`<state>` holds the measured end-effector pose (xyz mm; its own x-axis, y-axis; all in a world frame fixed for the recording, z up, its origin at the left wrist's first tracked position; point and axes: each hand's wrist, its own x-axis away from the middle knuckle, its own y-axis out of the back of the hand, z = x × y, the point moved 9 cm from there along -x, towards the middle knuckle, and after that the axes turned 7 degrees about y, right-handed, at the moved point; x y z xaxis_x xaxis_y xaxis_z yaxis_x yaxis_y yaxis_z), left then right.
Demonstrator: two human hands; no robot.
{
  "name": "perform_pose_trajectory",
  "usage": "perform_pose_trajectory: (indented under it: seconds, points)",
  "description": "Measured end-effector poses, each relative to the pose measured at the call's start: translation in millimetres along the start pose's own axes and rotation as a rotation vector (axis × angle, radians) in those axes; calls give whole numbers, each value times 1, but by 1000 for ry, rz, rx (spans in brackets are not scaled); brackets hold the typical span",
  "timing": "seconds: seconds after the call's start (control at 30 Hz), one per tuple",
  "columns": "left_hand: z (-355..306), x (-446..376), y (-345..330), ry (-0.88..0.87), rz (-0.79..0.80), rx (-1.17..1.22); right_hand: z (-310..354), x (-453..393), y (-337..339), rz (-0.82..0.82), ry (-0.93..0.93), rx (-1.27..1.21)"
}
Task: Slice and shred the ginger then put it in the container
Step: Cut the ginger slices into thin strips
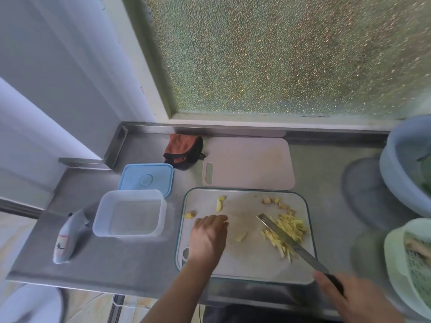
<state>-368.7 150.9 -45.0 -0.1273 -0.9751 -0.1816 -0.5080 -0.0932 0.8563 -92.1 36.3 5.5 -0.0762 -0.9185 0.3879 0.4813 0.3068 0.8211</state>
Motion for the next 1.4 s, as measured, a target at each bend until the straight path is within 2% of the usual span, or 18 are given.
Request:
perform_pose_trajectory:
  seconds: [0.17,0.37,0.5,0.57,0.67,0.77,0.87,1.17,1.3,1.4]
  points:
    - [-12,17,-25,-97,107,-7,-1,2,1,-16,-15,7]
    - [-21,22,-44,2,234,-173,7,3,1,-30,66,-13]
    - [-36,12,-43,-28,247,-340,3,3,0,-31,51,-21]
    - [-40,7,-41,-34,248,-339,4,4,1,-56,69,-32]
    - [-19,3,-29,82,214,-124,1,6,1,-39,42,-70]
    - [18,8,-9,203,107,58,-7,5,-1,-18,-18,-37]
    - [28,15,-4,194,87,55,-13,6,-2,-19,-42,-38]
    - [-11,24,-29,43,113,-63,-10,4,-2,-5,-65,-32]
    - [2,23,-11,119,21,90,-11,4,-1,-23,-61,-44]
    - [35,14,13,274,-92,107,-1,7,5,-32,-13,-71]
